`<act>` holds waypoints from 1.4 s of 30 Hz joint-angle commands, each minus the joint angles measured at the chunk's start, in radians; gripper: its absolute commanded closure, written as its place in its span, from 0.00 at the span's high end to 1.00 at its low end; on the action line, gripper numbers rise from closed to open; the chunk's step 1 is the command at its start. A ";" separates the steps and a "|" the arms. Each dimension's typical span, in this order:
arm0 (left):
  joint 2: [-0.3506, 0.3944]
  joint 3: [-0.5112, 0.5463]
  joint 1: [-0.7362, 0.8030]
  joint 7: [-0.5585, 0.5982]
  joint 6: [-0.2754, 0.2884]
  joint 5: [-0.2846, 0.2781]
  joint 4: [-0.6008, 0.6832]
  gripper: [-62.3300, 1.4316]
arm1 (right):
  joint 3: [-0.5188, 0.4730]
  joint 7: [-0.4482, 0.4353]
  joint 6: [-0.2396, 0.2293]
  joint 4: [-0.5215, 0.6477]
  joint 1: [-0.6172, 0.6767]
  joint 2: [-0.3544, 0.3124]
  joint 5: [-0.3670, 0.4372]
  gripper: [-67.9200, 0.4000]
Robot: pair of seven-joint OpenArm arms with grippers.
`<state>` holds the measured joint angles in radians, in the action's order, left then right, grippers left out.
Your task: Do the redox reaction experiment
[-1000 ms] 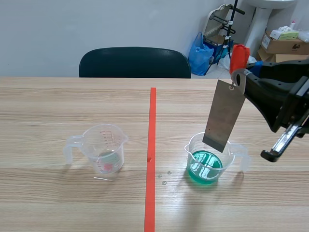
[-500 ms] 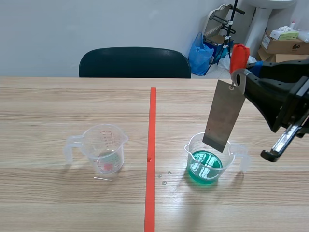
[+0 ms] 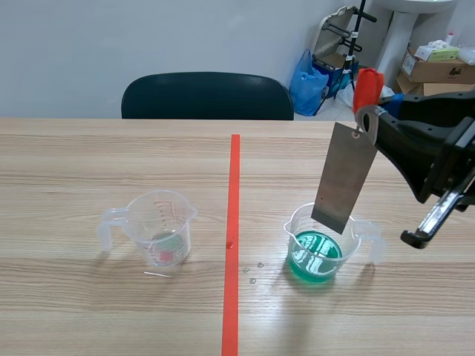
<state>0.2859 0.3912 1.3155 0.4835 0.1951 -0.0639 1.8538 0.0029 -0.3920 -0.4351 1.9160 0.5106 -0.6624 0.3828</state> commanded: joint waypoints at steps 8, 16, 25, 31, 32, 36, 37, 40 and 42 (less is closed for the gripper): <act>0.000 0.002 0.001 0.014 0.003 -0.006 0.004 1.00 | -0.004 -0.018 0.000 0.010 -0.006 -0.016 0.010 0.03; 0.060 0.002 0.001 0.014 0.002 -0.082 0.004 1.00 | -0.004 -0.018 0.000 0.010 -0.006 -0.016 0.010 0.03; 0.325 -0.002 -0.183 -0.184 0.053 -0.304 0.004 0.06 | -0.004 -0.018 0.000 0.010 -0.007 -0.016 0.010 0.03; 0.510 -0.093 -0.430 -0.325 0.090 -0.550 0.004 0.06 | -0.004 -0.018 0.000 0.010 -0.007 -0.016 0.010 0.03; 0.535 -0.124 -0.479 -0.347 0.090 -0.569 0.004 0.06 | -0.004 -0.018 0.000 0.010 -0.007 -0.016 0.010 0.03; 0.599 -0.290 -0.694 -0.415 0.089 -0.620 0.004 0.06 | -0.004 -0.018 0.000 0.010 -0.007 -0.016 0.010 0.03; 0.604 -0.339 -0.750 -0.431 0.088 -0.626 0.004 0.06 | -0.004 -0.018 0.000 0.010 -0.007 -0.016 0.010 0.03; 0.600 -0.499 -0.920 -0.465 0.088 -0.626 -0.021 0.06 | -0.004 -0.018 0.000 0.010 -0.007 -0.016 0.010 0.03; 0.584 -0.612 -1.029 -0.495 0.088 -0.626 -0.050 0.06 | -0.004 -0.018 0.000 0.010 -0.007 -0.016 0.010 0.03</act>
<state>0.8925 -0.2169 0.2970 -0.0154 0.2848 -0.6823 1.8160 0.0029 -0.3923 -0.4351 1.9160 0.5110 -0.6624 0.3828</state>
